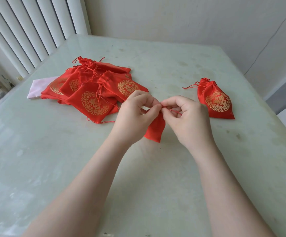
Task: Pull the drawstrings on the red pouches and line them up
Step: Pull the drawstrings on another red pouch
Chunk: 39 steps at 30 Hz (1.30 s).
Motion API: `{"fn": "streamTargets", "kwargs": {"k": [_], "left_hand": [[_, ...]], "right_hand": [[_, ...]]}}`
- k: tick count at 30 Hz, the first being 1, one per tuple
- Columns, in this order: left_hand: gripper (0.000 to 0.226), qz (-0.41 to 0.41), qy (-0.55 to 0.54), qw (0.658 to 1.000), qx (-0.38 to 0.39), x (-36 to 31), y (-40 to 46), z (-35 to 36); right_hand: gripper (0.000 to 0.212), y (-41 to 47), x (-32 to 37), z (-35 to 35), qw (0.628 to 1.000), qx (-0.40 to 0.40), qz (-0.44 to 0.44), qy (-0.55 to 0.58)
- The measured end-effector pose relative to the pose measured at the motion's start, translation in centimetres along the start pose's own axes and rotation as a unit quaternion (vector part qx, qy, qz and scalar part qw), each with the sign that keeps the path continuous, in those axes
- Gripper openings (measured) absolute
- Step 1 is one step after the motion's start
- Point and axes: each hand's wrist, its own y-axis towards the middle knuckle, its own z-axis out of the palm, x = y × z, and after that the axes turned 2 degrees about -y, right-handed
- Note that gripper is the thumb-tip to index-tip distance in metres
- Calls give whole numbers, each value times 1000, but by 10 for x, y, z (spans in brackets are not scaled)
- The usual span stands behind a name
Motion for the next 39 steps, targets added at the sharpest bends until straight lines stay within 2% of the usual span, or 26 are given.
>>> {"fn": "streamTargets", "kwargs": {"k": [3, 6, 7, 9, 13, 16, 20, 25, 30, 33, 37, 39], "left_hand": [[20, 18, 9, 1000, -10, 3, 1, -1], [9, 82, 42, 996, -4, 7, 1, 0], [11, 107, 65, 992, -8, 9, 2, 0], [19, 141, 99, 985, -25, 11, 2, 0], [19, 157, 118, 980, -32, 11, 3, 2], [13, 147, 111, 983, -21, 11, 4, 1], [13, 147, 119, 981, -38, 12, 3, 6], [11, 156, 94, 981, -66, 16, 1, 10], [33, 172, 87, 979, -64, 18, 2, 10], [31, 178, 99, 976, -74, 18, 1, 10], [26, 180, 130, 974, -50, 16, 0, 12], [20, 170, 138, 974, -65, 19, 3, 8]], "right_hand": [[8, 0, 1, -1, 1000, 0, 8, 8], [9, 0, 0, -1, 999, 2, 13, -39], [11, 1, 0, -1, 999, 20, 26, -37], [18, 1, 1, -4, 993, 76, 78, 40], [24, 3, 0, -13, 945, 154, 192, 217], [24, 6, -2, -15, 879, 189, 264, 349], [26, 8, -5, -15, 834, 213, 320, 397], [23, 8, -7, -9, 788, 188, 368, 457], [17, 7, -7, -8, 802, 159, 353, 455], [16, 8, -7, -7, 799, 154, 346, 468], [13, 8, -5, -10, 807, 152, 335, 463], [17, 9, -4, -10, 820, 107, 337, 451]]}}
